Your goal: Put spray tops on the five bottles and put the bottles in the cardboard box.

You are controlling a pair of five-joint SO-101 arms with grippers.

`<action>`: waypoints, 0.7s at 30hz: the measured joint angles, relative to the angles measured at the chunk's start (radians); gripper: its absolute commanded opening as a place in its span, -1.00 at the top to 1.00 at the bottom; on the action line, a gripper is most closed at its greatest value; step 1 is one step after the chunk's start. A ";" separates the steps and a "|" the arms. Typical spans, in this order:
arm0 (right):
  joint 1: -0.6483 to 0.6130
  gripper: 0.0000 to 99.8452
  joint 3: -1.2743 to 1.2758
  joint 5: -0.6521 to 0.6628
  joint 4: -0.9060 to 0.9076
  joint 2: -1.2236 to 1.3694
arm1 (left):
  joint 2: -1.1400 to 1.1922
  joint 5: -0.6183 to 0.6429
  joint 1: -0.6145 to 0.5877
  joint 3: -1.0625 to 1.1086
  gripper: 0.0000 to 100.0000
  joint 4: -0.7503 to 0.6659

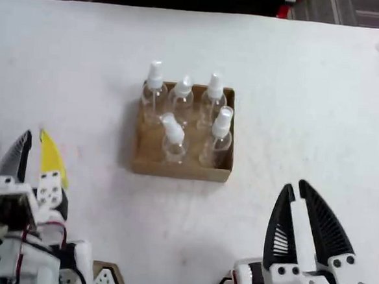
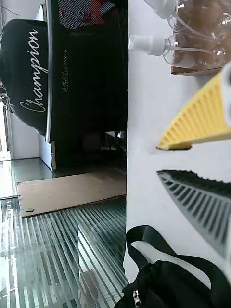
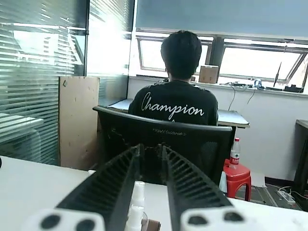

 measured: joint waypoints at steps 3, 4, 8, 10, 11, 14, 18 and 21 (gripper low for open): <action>-0.002 0.92 -0.014 0.000 0.075 0.000 | -0.002 0.000 0.000 -0.077 0.71 0.118; -0.002 0.92 -0.014 0.000 0.100 0.000 | -0.002 0.000 0.000 -0.086 0.70 0.160; 0.002 0.92 0.000 0.002 0.126 0.000 | -0.002 0.000 0.000 -0.078 0.64 0.275; -0.003 0.92 0.081 0.002 0.127 -0.002 | -0.002 0.000 0.000 -0.032 0.62 0.279; -0.003 0.92 0.126 0.002 0.127 0.000 | -0.002 -0.005 0.000 0.005 0.62 0.279; 0.002 0.92 0.270 0.002 0.127 0.000 | -0.002 -0.057 0.002 0.160 0.62 0.232; -0.002 0.92 0.520 0.002 0.103 0.002 | 0.006 -0.144 -0.002 0.419 0.62 0.089; -0.003 0.92 0.720 0.002 0.021 0.002 | 0.014 -0.158 0.000 0.598 0.62 -0.043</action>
